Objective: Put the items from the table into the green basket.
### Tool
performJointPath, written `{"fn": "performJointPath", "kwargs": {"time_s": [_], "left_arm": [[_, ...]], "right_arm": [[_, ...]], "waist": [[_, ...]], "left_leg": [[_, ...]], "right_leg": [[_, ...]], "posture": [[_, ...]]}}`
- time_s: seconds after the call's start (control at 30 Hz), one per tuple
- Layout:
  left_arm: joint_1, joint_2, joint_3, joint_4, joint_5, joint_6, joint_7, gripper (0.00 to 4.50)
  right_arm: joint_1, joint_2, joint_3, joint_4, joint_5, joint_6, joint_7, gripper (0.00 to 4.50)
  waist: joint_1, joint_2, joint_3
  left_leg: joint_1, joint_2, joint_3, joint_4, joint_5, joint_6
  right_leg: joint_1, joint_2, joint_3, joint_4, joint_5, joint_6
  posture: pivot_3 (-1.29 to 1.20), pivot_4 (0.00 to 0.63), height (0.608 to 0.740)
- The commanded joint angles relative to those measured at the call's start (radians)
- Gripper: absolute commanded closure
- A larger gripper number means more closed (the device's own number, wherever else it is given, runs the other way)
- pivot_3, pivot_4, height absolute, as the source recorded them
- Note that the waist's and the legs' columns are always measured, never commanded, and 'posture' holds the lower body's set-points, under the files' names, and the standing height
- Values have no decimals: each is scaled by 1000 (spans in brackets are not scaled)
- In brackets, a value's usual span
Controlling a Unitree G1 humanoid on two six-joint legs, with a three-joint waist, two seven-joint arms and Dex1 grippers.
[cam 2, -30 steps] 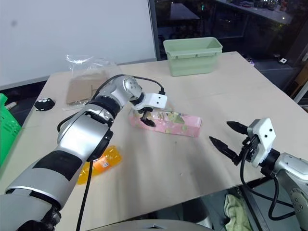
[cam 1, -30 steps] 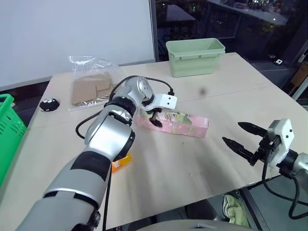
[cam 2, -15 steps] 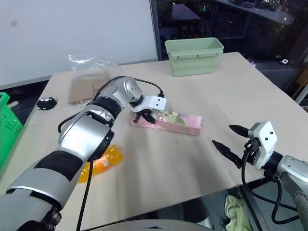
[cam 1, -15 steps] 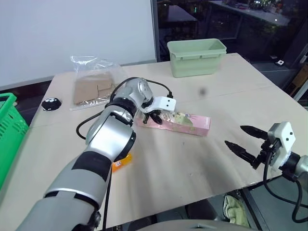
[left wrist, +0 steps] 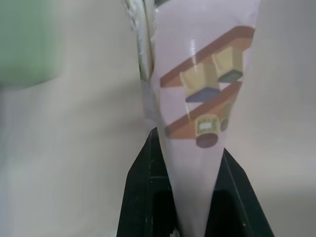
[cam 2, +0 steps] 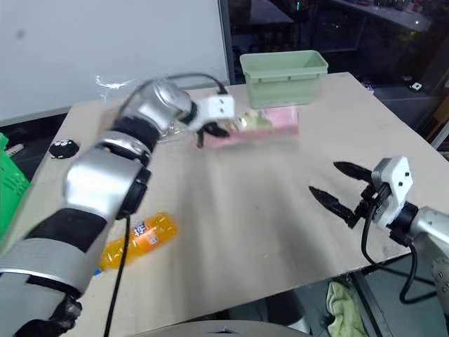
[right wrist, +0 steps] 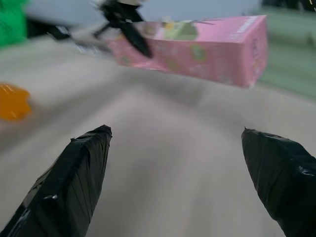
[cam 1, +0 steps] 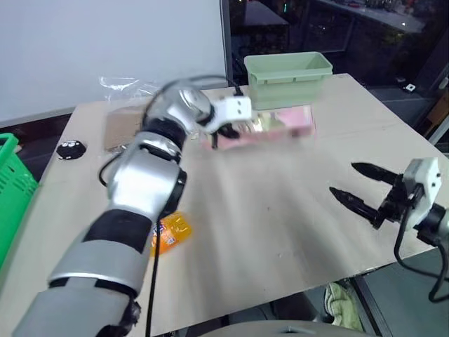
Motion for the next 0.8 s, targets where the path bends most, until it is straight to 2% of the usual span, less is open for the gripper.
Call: {"fn": "performJointPath", "kwargs": {"time_s": [0.03,0.2,0.27,0.47,0.6,0.7,0.8], "left_arm": [[-59,106,22,-40,-2,16,66,4495],[-55,275,35,-49,-7,56,148,4495],[-35,334,67,-55,-41,91,162,4495],[76,487,181,-102,-127,178,221,4495],[165,587,213,-152,-148,222,236,4495],[217,645,233,-175,-153,248,276,4495],[266,688,237,-186,-149,260,327,4495]], "right_arm": [[-129,22,54,33,32,-23,33,0],[-281,62,149,118,23,-17,81,0],[-326,72,180,164,14,-21,111,0],[-449,103,275,284,-33,-45,205,0],[-511,139,303,344,-52,-65,237,0],[-537,156,317,370,-63,-74,261,0],[-552,173,329,376,-66,-75,273,0]], "waist": [[10,0,0],[68,1,2],[106,1,2],[221,1,3],[293,-6,6],[332,-9,6],[347,-8,5]], "left_leg": [[1,-1,-1,0,0,0],[1,-13,-24,1,1,-1],[2,-14,-28,1,1,-2],[1,-17,-28,1,2,-2],[-1,-19,-28,1,3,-5],[-1,-20,-27,1,4,-6],[0,-20,-27,1,5,-7]], "right_leg": [[-1,0,0,2,0,0],[-7,3,2,9,-2,3],[-7,4,1,11,-1,1],[-10,4,1,11,0,-1],[-14,4,0,12,0,-1],[-13,4,0,12,1,-2],[-13,4,0,12,2,-3]], "posture": [[-171,0,740],[-52,0,740],[-9,0,740],[78,0,740],[122,0,740],[143,0,740],[151,0,740]]}}
